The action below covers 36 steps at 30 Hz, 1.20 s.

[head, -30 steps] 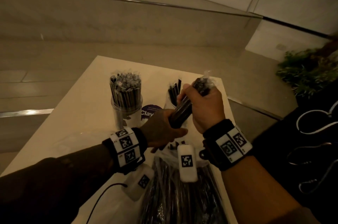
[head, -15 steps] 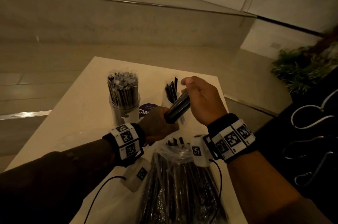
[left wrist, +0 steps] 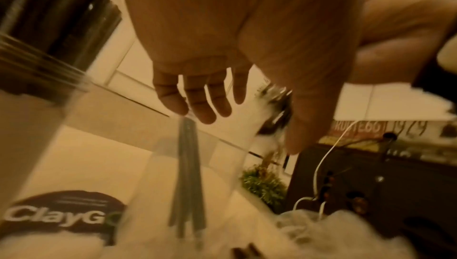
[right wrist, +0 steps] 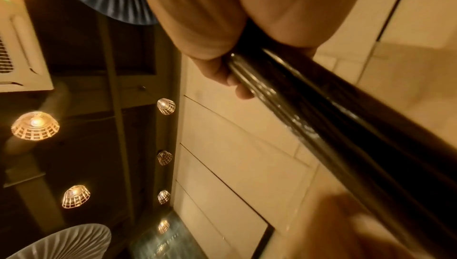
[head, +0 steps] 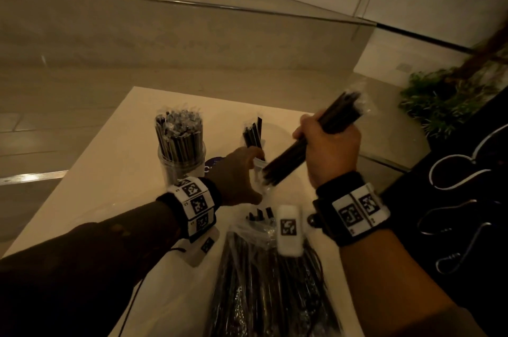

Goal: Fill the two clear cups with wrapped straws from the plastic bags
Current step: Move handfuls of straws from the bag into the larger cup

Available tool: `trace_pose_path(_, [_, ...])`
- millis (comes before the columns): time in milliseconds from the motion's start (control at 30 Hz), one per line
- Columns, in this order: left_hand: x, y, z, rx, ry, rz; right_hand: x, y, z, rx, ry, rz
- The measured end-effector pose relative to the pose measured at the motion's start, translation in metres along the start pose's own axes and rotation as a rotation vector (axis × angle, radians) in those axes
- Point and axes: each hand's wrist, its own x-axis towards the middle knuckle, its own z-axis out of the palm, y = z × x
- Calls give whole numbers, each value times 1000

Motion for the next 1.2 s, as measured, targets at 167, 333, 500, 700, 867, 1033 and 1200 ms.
trace_pose_path(167, [16, -16, 10, 189, 35, -109, 40, -20, 15, 17, 133, -146])
trace_pose_path(333, [25, -18, 16, 183, 140, -100, 45, 45, 51, -246, 25, 64])
trace_pose_path(500, [30, -21, 18, 221, 158, -87, 45, 90, 54, -538, -186, 197])
trace_pose_path(700, [27, -22, 19, 186, 170, -56, 52, 86, 48, -668, -317, 196])
trace_pose_path(867, [11, -27, 23, 6, 263, -68, 33, 64, 13, -640, -259, 33])
trace_pose_path(1033, [-9, -40, 38, -68, 67, -269, -11, 86, -15, -853, -297, -5])
trace_pose_path(1200, [-17, -50, 57, -139, -131, -496, -28, 138, -17, -1287, -775, 432])
